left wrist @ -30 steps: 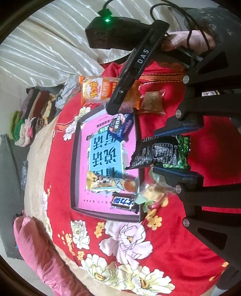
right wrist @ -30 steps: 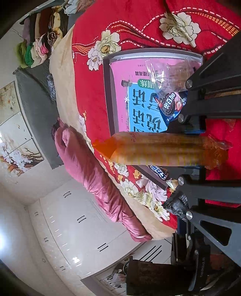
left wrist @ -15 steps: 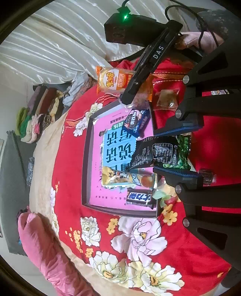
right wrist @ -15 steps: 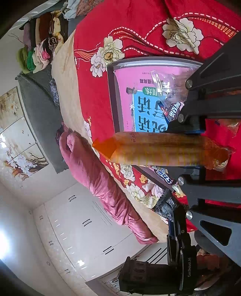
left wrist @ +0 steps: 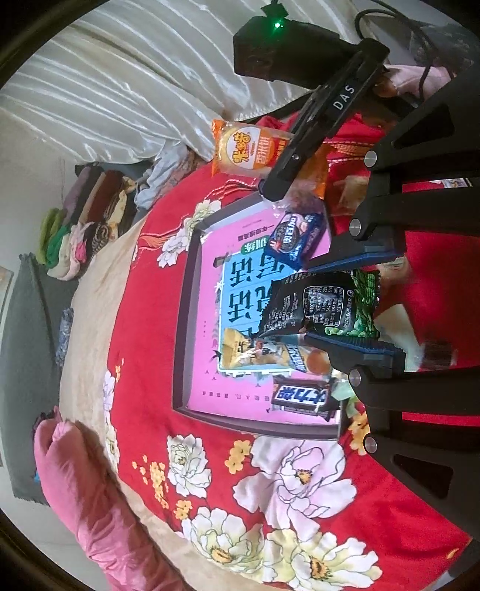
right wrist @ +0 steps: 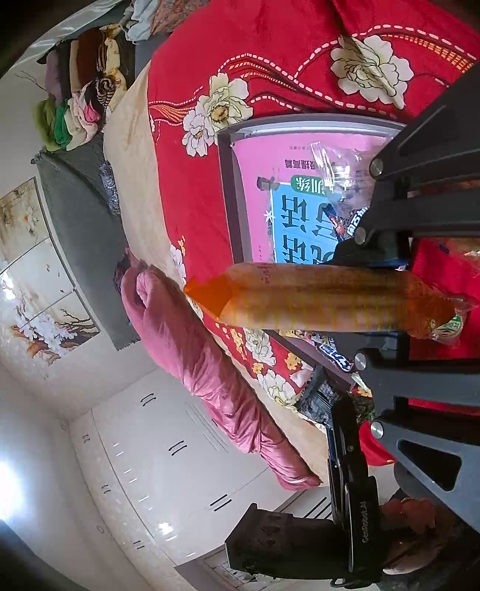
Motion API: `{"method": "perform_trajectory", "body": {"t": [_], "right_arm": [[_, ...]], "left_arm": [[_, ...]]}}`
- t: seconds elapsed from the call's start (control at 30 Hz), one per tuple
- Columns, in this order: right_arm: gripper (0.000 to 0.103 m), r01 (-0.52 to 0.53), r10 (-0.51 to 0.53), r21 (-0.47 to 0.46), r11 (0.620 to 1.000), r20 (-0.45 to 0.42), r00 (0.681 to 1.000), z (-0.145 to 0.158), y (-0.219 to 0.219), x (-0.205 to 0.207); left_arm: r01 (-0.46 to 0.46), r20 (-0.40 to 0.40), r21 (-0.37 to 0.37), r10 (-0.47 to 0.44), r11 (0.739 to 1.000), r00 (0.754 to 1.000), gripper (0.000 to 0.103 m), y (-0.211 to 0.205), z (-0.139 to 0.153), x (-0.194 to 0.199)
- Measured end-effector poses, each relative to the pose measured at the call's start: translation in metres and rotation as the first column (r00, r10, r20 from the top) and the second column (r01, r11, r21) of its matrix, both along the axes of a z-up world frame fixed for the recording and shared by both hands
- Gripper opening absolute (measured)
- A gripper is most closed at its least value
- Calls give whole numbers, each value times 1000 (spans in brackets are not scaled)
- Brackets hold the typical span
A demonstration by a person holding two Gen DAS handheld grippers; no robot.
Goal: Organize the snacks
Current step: 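Lift and carry the black snack bag and orange rice-cracker pack over the tray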
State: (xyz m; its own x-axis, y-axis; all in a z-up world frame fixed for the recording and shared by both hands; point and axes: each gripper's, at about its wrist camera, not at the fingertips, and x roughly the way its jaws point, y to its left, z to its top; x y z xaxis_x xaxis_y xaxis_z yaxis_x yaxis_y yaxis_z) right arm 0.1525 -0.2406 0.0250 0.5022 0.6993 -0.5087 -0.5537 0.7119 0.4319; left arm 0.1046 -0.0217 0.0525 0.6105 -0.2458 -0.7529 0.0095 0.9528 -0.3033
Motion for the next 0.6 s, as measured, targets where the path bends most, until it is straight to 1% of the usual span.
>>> {"method": "perform_trajectory", "body": {"t": [0.23, 0.6], "right_arm": [[23, 2, -2, -7, 1000, -11, 1000, -3, 8, 9], [23, -14, 14, -13, 1000, -51, 999, -16, 23, 24]], "left_arm": [[-5, 4, 0, 5, 1000, 1000, 33, -3, -5, 15], [-15, -1, 9, 15, 1000, 1000, 33, -4, -20, 37]]}}
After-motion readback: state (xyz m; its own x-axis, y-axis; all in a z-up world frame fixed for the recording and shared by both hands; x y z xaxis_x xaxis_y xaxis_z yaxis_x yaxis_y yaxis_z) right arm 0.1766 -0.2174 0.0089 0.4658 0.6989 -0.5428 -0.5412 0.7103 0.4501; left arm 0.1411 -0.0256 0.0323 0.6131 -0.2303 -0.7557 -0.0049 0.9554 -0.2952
